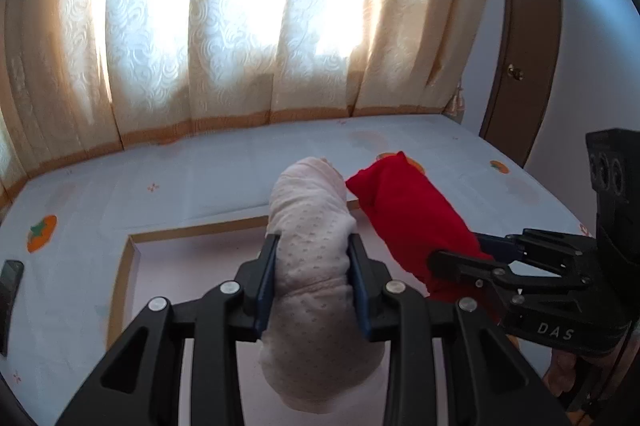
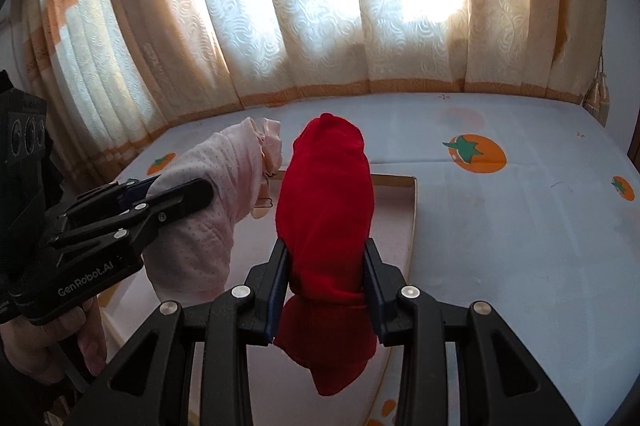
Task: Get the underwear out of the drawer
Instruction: 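Carry the white dotted and red garments over the beige tray with both grippers, then lower both garments into the tray and open both grippers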
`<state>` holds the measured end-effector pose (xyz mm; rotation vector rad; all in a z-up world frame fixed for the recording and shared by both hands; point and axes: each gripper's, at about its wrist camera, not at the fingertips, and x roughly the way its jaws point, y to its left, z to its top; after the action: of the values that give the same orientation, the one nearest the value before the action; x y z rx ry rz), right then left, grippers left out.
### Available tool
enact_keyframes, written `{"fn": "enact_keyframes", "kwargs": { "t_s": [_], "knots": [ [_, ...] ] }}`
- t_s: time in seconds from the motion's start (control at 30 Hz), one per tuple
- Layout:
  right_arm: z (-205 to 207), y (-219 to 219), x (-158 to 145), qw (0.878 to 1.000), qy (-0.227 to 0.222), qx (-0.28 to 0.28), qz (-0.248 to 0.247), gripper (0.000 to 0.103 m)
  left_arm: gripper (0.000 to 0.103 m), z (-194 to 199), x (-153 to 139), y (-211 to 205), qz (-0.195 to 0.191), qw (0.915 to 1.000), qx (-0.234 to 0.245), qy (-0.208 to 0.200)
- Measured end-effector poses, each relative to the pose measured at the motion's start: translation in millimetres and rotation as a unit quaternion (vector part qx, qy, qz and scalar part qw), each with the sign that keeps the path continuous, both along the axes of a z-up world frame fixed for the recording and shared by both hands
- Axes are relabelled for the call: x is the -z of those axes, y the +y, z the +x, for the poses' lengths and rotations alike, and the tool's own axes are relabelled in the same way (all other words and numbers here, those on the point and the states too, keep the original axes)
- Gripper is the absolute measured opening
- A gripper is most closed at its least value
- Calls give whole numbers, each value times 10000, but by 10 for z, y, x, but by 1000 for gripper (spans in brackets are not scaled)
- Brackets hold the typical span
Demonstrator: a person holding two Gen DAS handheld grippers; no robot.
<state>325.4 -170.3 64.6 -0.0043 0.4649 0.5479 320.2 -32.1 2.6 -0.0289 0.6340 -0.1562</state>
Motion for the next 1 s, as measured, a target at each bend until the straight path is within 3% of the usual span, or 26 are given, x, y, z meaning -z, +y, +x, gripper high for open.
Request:
{"fn": "enact_keyframes", "kwargs": {
  "t_s": [0.7,0.9,1.0],
  "knots": [
    [382,131,85,9981,386,252,-421,39,32,430,310,-28,-179,9971,-93,727],
    [426,140,121,9971,485,279,-514,42,41,422,326,-34,-140,9969,-147,754],
    [458,142,154,9961,516,305,-647,50,49,395,316,-37,-162,9969,-134,754]
  ]
}}
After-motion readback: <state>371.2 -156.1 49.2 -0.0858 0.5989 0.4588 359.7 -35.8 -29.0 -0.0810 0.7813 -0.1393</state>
